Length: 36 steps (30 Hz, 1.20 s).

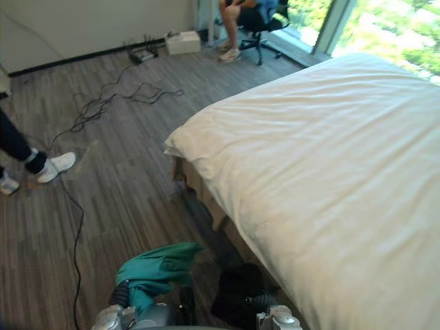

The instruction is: Tidy the bed and pick cloth on bed and put in laundry

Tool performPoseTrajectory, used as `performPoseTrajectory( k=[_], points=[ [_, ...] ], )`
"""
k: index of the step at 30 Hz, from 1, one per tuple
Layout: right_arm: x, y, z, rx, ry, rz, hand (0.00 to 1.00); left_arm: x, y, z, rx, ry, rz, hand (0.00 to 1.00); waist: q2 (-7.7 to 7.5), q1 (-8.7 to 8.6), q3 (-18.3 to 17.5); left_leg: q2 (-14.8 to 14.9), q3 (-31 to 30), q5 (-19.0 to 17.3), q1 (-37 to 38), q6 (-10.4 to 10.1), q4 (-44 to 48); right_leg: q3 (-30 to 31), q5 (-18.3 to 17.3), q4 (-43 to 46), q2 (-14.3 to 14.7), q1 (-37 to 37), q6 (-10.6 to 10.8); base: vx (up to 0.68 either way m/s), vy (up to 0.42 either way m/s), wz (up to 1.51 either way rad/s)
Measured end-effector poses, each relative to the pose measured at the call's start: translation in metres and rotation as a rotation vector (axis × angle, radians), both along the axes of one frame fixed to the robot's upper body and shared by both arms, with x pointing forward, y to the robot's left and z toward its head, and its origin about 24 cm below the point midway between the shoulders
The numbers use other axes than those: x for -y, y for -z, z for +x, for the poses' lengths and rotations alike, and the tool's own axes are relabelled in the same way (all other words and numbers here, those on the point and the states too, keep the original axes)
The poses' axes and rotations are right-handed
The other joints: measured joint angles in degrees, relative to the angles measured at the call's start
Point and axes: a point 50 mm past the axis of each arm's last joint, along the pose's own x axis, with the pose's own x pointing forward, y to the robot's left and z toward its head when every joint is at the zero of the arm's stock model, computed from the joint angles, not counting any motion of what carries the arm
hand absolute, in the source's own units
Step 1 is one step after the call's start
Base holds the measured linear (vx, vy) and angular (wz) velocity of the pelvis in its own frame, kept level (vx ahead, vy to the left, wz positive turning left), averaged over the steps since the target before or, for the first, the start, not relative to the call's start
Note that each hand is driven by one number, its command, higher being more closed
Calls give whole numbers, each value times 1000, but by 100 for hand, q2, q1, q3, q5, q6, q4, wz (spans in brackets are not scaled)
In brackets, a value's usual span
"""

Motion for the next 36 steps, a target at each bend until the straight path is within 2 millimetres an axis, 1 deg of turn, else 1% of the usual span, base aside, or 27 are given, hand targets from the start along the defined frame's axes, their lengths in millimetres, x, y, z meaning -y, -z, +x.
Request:
performPoseTrajectory(
  k=[1,2,4,7,8,9,10,11,12,13,14,15,16,17,19,20,21,22,24,25,27,28,32,36],
  points=[
    [4,2,-9,-16,51,8,100,3,0,1,0,27,-8,100,-19,-31,-8,-237,-218,64,236,-42,-393,-19,58,276,-158,13,110,110,176,94],
    [6,3,-14,-27,68,9,100,4,1,0,-1,40,-14,100,-5,-60,-13,-310,-314,164,336,-28,-602,-4,53,275,-139,15,122,112,179,85],
    [9,2,-16,-15,96,4,100,7,2,-2,-9,98,-44,100,45,-42,-21,-541,-687,549,719,-33,-1413,-26,31,274,-31,-150,154,50,52,83],
    [12,1,-17,-4,121,6,100,9,4,-4,-16,129,-68,100,76,-42,-12,-670,-1069,694,1055,-71,-1808,-31,15,436,-81,-367,161,32,-11,71],
    [13,1,-17,-2,137,8,100,9,4,-4,-14,144,-69,100,116,-31,-20,-701,-1190,710,1161,-89,-1895,-36,53,500,-154,-468,107,39,-28,68],
    [14,1,-18,-2,145,10,100,9,4,-4,-10,155,-67,100,117,-15,-37,-715,-1224,696,1219,-68,-1952,-31,138,510,-174,-532,37,52,-56,60],
    [14,1,-18,2,145,12,100,7,2,-2,-4,181,-57,100,87,36,-54,-717,-1247,693,1269,-63,-2020,-25,481,538,-205,-682,-83,84,-93,57],
    [15,1,-18,8,143,17,100,9,3,-2,-9,195,-57,100,61,49,-83,-669,-1347,693,1297,-63,-2106,83,563,775,-175,-751,-203,84,-99,59],
    [17,0,-18,17,142,20,100,10,3,-1,-9,207,-58,100,104,44,-73,-626,-1416,694,1294,-65,-2138,312,641,931,-117,-842,-329,103,-98,69],
    [19,-1,-17,38,151,30,100,13,2,3,-2,233,-59,100,217,21,-35,-518,-1661,809,1261,-88,-2163,905,711,1157,101,-1091,-495,115,-100,93],
    [20,-2,-16,62,172,43,100,15,2,5,-7,282,-49,100,271,-82,-12,-465,-2012,918,1188,-75,-2152,1681,456,923,554,-1162,-402,116,-120,108],
    [20,-2,-17,67,181,52,100,14,2,5,-13,299,-48,100,236,-109,8,-463,-2164,961,1183,-70,-2157,1981,337,744,751,-1148,-406,114,-166,119],
    [20,-2,-19,68,190,61,100,12,4,4,-29,309,-45,100,176,-123,45,-482,-2412,1036,1187,-77,-2186,2437,210,468,1032,-1156,-463,101,-190,109],
    [20,-2,-23,68,197,67,100,13,3,8,-19,321,-52,100,117,-116,77,-526,-2646,1113,1217,-104,-2187,2692,138,351,1198,-1217,-480,103,-214,100],
    [21,-2,-25,75,209,75,100,15,4,6,-24,329,-70,100,83,-116,74,-598,-2824,1151,1247,-170,-2147,2968,140,271,1232,-1381,-517,77,-143,76],
    [21,-2,-25,77,209,77,100,15,3,6,-20,333,-73,100,29,-111,80,-669,-2860,1168,1284,-202,-2149,3017,289,109,1155,-1366,-485,50,-83,67],
    [20,-2,-25,75,218,85,100,11,3,7,-27,338,-68,100,-96,-101,84,-783,-2908,1105,1364,-303,-2179,3012,285,16,1058,-1225,-528,63,-140,32],
    [21,-1,-25,74,228,90,100,15,4,6,-26,333,-81,100,-33,-47,35,-688,-2700,1089,1418,-330,-2182,2978,292,-28,1064,-1275,-512,71,-169,19],
    [27,-3,-23,72,234,84,100,18,5,3,-22,331,-108,100,112,-55,-10,-615,-2561,1100,1444,-396,-2273,2969,281,-119,1120,-1238,-510,48,-127,-2],
    [25,-2,-24,60,234,97,100,18,5,2,-12,334,-118,100,120,-59,-17,-585,-2533,1152,1518,-448,-2425,2987,281,-167,1151,-1214,-509,49,-91,-5],
    [23,-1,-26,47,232,113,100,18,4,1,-6,337,-121,100,73,-55,-23,-563,-2516,1249,1691,-464,-2699,2999,284,-229,1178,-1133,-505,55,-74,-6],
    [26,-3,-19,37,193,146,100,3,3,-1,-19,380,-93,100,55,10,-30,-866,-2005,1060,2012,-202,-2730,3289,457,-379,951,-672,-203,27,-60,-3],
    [26,-2,-19,36,193,146,100,3,3,-1,-17,378,-94,100,97,2,-7,-818,-1987,1050,1991,-216,-2760,3303,461,-304,987,-750,-209,-26,-78,-8],
    [26,-2,-21,29,221,147,100,4,5,-4,-33,341,-117,100,203,-43,23,-814,-1827,1021,1957,-261,-2765,3315,397,-368,966,-798,-262,-74,-74,-23]
  ],
)
